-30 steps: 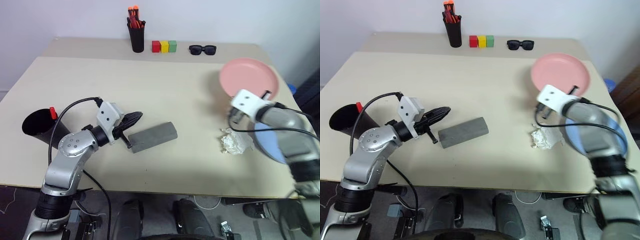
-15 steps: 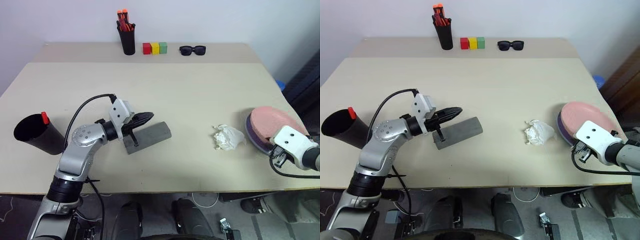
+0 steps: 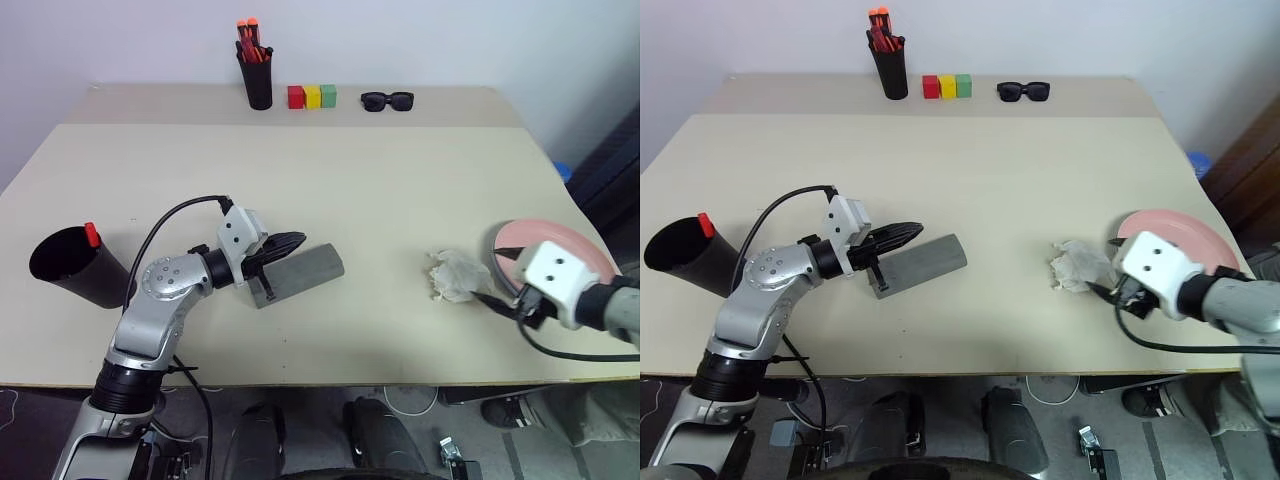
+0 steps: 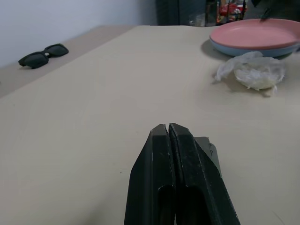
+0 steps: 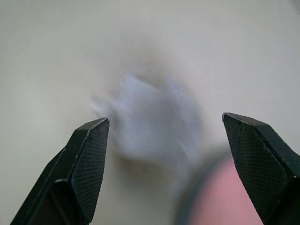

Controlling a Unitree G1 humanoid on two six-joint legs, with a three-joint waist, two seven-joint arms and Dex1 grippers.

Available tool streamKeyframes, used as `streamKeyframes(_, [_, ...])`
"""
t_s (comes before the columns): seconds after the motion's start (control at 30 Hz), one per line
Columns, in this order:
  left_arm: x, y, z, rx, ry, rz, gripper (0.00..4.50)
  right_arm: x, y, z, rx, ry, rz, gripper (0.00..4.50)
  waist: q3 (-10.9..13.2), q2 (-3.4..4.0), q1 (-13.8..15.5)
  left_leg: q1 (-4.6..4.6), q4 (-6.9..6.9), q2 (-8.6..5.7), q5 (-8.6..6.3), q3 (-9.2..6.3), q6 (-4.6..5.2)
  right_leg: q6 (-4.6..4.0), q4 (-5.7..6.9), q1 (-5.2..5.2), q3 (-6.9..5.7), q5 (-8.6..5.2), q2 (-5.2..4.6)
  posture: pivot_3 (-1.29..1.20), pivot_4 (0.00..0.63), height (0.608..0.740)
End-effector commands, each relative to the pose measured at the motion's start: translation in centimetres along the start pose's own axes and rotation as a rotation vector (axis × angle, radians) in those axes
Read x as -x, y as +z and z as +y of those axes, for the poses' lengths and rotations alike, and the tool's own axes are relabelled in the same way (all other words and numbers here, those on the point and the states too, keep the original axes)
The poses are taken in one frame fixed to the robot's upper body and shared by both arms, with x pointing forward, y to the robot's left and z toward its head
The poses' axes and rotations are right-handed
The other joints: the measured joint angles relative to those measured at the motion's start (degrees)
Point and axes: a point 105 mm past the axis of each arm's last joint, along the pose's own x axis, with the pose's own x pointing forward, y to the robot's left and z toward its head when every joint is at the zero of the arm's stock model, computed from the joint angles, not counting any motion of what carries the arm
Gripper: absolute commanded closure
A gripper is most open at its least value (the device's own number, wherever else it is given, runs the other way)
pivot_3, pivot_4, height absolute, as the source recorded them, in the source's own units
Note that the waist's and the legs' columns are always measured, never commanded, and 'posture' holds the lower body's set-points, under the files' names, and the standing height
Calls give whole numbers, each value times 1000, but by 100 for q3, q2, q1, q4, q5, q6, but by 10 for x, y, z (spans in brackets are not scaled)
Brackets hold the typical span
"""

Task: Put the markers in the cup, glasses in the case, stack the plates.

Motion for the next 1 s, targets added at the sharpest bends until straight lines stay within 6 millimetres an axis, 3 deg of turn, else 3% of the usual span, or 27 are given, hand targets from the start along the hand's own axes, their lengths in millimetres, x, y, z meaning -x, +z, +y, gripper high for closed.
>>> streamKeyframes(0.03, [1, 13, -2, -35, 2, -30, 4500, -18, -3, 1, 40, -44, 6, 590, 0, 0, 0, 0, 0, 0, 0, 0, 0, 0, 0, 0, 0, 0, 0, 0, 150, 722])
streamKeyframes(0.2, [5, 13, -4, -29, 18, -22, 4500, -32, -22, -1, 84, -104, 76, 590, 0, 1, 8, 0, 0, 0, 0, 2, 0, -2, 1, -2, 0, -1, 0, 0, 150, 722])
streamKeyframes(0.23, [6, 14, -5, -28, 20, -20, 4500, -32, -25, -3, 90, -117, 90, 827, -1, 2, 7, 0, 0, 0, 0, 2, 0, -2, 0, -2, 0, -1, 0, 0, 150, 722])
streamKeyframes(0.33, [6, 15, -5, -27, 22, -17, 4500, -31, -31, -10, 107, -144, 113, 1850, 0, 1, 15, 0, 1, 0, 0, 2, 0, -2, 1, -1, 1, -1, 0, 0, 150, 722])
streamKeyframes(0.5, [6, 13, -4, -23, 25, -10, 4500, -28, -29, -21, 120, -200, 98, 4449, 0, 1, 19, 0, 1, 0, 0, 3, 0, -2, 1, -1, 1, -1, 0, 0, 150, 722])
streamKeyframes(0.73, [4, 12, 0, -21, 33, -17, 4500, -2, -11, -66, 46, -454, 36, 4449, 0, 1, 19, 0, 0, 0, 0, 3, 0, 0, 1, -1, 1, 0, 0, 0, 150, 722])
streamKeyframes(0.83, [2, 12, 4, -19, 48, -25, 4500, 17, -32, -87, 32, -575, 148, 4449, -1, 1, 39, 0, 0, 0, 0, 4, 0, 0, 1, -1, 1, 0, 0, 0, 150, 722])
streamKeyframes(0.97, [0, 10, 7, -19, 52, -30, 4500, 27, -54, -93, 9, -600, 249, 4449, -1, 1, 110, 0, 1, 0, 0, 7, 0, -1, -1, -1, 2, 0, -1, 0, 150, 722])
streamKeyframes(1.0, [-1, 10, 7, -20, 54, -31, 4500, 28, -58, -93, -10, -602, 258, 4092, -1, 3, 114, 0, 1, 0, 0, 7, 0, -2, -1, -2, 2, 0, -1, 0, 150, 722])
